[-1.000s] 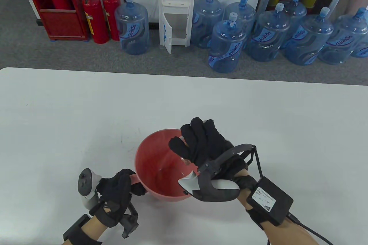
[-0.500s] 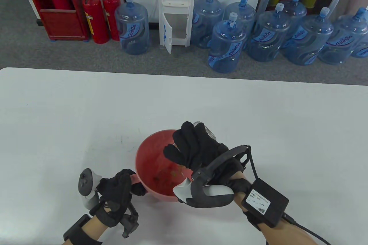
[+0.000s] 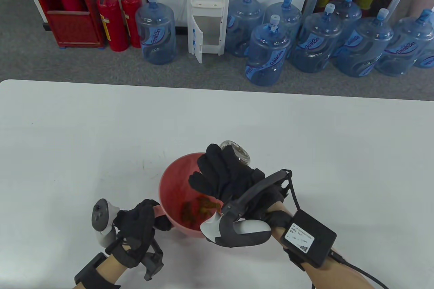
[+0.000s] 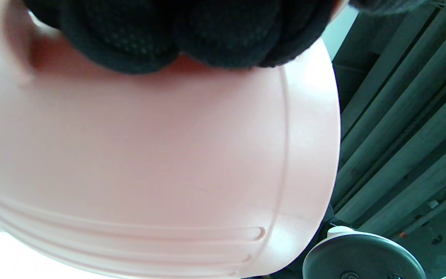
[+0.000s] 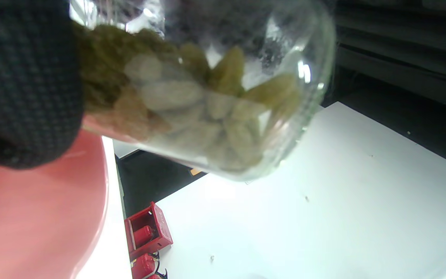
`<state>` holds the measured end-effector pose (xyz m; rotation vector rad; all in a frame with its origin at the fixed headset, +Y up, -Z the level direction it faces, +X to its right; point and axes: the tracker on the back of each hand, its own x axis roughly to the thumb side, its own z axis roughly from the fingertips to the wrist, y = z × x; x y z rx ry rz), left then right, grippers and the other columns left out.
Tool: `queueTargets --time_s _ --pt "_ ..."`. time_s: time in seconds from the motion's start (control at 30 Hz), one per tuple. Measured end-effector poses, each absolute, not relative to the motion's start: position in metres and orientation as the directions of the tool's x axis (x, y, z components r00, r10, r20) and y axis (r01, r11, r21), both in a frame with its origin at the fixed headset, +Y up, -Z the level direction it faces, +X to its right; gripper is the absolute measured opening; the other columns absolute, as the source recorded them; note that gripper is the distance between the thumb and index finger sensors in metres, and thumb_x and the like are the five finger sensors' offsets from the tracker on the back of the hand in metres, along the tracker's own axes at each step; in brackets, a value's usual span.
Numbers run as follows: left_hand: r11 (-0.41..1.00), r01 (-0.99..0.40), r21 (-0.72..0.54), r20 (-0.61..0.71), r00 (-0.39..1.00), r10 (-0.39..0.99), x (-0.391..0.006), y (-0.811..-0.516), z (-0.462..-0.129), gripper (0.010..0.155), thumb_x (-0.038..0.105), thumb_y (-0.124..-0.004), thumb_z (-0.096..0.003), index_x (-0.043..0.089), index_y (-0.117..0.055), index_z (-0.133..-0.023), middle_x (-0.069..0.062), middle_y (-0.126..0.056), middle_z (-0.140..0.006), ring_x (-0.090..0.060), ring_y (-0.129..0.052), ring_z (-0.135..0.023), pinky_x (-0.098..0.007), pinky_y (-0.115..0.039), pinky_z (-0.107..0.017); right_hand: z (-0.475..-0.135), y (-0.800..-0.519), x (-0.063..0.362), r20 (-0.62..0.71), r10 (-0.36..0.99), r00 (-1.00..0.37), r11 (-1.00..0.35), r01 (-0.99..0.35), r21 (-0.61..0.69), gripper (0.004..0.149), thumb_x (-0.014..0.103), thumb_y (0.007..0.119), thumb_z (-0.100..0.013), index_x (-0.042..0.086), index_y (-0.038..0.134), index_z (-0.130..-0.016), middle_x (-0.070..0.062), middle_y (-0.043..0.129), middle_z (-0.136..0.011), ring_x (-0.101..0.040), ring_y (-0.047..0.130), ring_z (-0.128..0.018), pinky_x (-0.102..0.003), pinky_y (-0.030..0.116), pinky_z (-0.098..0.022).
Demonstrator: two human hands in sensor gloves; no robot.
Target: Hold salad bowl and receive raisins poured from storage jar
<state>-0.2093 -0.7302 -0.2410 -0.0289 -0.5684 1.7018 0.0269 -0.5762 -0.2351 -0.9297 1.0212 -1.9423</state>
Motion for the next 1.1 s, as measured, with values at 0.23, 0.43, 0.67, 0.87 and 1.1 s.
queueTargets --time_s 0.23,0.43,0.67,0.87,1.1 --pt "-0.101 -0.919 -0.382 0.291 -0.223 0.931 -0.2098 -0.7304 -0.2408 0.044 0.054 -0.056 -0.04 0.022 -0.083 -0.052 -0.005 -0.087 -0.042 -0.036 -0.087 -0.036 -0.056 -0.065 -0.051 -0.2345 -0.579 0.0256 0.235 -0.874 -0.425 -0.375 0.281 -0.883 0.102 0.059 0.103 -0.017 0.06 0.032 -0.091 0.013 0.046 -0.107 -0.018 0.056 -0.103 -0.048 0.046 -0.076" --pt "-0.101 -0.919 -0.381 0.293 -0.223 0.93 -0.2101 -0.7304 -0.2407 0.044 0.054 -0.056 -0.04 0.022 -0.083 -0.052 -0.005 -0.087 -0.042 -0.037 -0.087 -0.036 -0.057 -0.064 -0.051 -0.236 -0.5826 0.0254 0.201 -0.899 -0.389 -0.332 0.307 -0.892 0.103 0.059 0.103 -0.016 0.061 0.033 -0.091 0.014 0.047 -0.107 -0.017 0.057 -0.103 -0.048 0.048 -0.076" --pt "-0.101 -0.92 -0.379 0.291 -0.222 0.931 -0.2104 -0.7305 -0.2407 0.044 0.054 -0.056 -0.04 0.022 -0.083 -0.052 -0.005 -0.087 -0.042 -0.037 -0.087 -0.036 -0.057 -0.065 -0.051 -0.2354 -0.5821 0.0237 0.213 -0.897 -0.387 -0.34 0.296 -0.893 0.104 0.059 0.104 -0.015 0.059 0.035 -0.092 0.013 0.05 -0.106 -0.018 0.06 -0.102 -0.048 0.049 -0.075" --pt "-0.102 -0.92 -0.379 0.293 -0.223 0.93 -0.2105 -0.7304 -0.2406 0.044 0.054 -0.056 -0.04 0.022 -0.084 -0.051 -0.005 -0.087 -0.042 -0.037 -0.087 -0.036 -0.057 -0.065 -0.05 -0.2366 -0.5827 0.0226 0.22 -0.891 -0.396 -0.35 0.292 -0.89 0.103 0.059 0.104 -0.015 0.059 0.035 -0.092 0.013 0.05 -0.106 -0.018 0.06 -0.102 -0.048 0.049 -0.075" --pt "-0.102 -0.921 -0.377 0.291 -0.222 0.931 -0.2105 -0.7306 -0.2405 0.044 0.054 -0.056 -0.04 0.022 -0.084 -0.051 -0.005 -0.087 -0.042 -0.037 -0.087 -0.036 -0.057 -0.064 -0.05 -0.2364 -0.5795 0.0215 0.222 -0.891 -0.397 -0.351 0.288 -0.891 0.104 0.06 0.104 -0.015 0.06 0.034 -0.092 0.013 0.049 -0.107 -0.018 0.059 -0.102 -0.048 0.049 -0.075"
